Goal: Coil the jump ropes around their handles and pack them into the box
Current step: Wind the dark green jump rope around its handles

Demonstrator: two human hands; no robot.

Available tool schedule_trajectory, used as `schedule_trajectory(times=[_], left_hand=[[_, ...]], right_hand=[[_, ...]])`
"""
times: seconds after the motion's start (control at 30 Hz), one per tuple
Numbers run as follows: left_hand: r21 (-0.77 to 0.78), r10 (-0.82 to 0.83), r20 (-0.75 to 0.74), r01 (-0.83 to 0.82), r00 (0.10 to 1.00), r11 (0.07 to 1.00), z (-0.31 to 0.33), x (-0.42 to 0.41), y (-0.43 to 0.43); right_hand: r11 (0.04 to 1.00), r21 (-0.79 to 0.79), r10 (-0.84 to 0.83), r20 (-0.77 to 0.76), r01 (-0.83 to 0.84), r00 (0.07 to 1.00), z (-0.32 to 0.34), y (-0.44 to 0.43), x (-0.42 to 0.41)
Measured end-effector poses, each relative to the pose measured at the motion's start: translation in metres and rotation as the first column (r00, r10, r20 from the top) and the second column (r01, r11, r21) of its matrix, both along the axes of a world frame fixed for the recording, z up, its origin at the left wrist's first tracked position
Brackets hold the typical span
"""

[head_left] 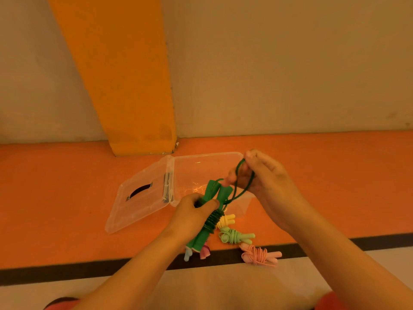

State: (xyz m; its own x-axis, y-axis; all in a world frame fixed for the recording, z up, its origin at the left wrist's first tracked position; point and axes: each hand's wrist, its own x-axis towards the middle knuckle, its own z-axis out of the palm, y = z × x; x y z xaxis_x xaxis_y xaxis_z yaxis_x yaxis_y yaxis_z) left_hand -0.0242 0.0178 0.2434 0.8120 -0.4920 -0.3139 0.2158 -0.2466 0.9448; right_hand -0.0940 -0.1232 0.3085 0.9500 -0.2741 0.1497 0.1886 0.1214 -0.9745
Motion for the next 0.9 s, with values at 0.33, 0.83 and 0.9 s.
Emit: schedule_trajectory(times=[0.33,0.83,0.9], left_hand=[[-0.019,0.045,0.07,-0.044,0.997,0.999,0.001,-0.01,0.004],[-0.093,0.118,0.273,-0.096,0.955,0.991,0.013,-0.017,0.007],[-0.118,0.131,0.268,-0.103,0.955,0.988,0.014,-0.017,0.008]], right_hand=[[0.942,-0.336,-0.08,-0.229,-0.002,0.97,-0.023,0.004,0.009],[0.661,-0.721,-0.261,0.038,0.207,0.965,-0.039,0.014,0.021],[0.764,-0.6,-0.275,0.028,0.236,0.961,-0.037,0.014,0.02]])
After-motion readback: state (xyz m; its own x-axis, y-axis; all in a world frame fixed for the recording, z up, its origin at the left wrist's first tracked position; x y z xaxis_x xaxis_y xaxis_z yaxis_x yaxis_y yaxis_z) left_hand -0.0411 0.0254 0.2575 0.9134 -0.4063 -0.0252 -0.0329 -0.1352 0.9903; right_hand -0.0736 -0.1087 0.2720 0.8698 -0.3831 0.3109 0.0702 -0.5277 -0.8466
